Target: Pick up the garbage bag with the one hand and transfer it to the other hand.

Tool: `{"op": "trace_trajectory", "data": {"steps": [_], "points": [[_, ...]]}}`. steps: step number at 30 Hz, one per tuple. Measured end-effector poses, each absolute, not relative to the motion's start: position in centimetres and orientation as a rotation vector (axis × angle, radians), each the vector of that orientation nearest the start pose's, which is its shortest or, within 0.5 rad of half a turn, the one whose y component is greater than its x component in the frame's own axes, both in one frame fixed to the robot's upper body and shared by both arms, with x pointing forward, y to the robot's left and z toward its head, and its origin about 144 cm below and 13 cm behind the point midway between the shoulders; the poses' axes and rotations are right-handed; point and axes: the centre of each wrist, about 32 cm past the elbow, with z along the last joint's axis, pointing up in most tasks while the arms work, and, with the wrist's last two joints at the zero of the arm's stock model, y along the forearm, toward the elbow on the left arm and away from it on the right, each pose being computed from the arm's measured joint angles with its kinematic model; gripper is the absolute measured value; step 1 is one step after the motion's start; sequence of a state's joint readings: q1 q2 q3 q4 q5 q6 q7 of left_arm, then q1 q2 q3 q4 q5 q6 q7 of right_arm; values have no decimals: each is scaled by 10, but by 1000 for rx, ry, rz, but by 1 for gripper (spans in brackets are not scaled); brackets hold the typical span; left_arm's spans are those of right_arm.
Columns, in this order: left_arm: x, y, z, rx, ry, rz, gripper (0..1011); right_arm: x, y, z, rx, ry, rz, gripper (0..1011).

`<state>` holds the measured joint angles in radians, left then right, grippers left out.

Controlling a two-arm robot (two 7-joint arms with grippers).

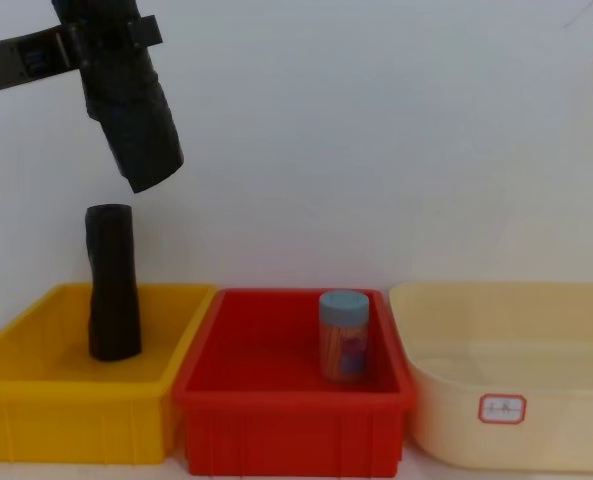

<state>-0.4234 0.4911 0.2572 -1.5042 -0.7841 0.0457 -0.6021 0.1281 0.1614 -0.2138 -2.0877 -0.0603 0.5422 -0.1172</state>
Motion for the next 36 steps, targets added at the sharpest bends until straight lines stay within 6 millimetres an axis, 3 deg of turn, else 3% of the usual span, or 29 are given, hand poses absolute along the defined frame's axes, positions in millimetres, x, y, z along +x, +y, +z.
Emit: {"op": "trace_trajectory", "data": {"steps": [36], "points": [[552,305,1278,-293,-39,733,411,437,-190,1326,-93,-254,-1510,664]]}}
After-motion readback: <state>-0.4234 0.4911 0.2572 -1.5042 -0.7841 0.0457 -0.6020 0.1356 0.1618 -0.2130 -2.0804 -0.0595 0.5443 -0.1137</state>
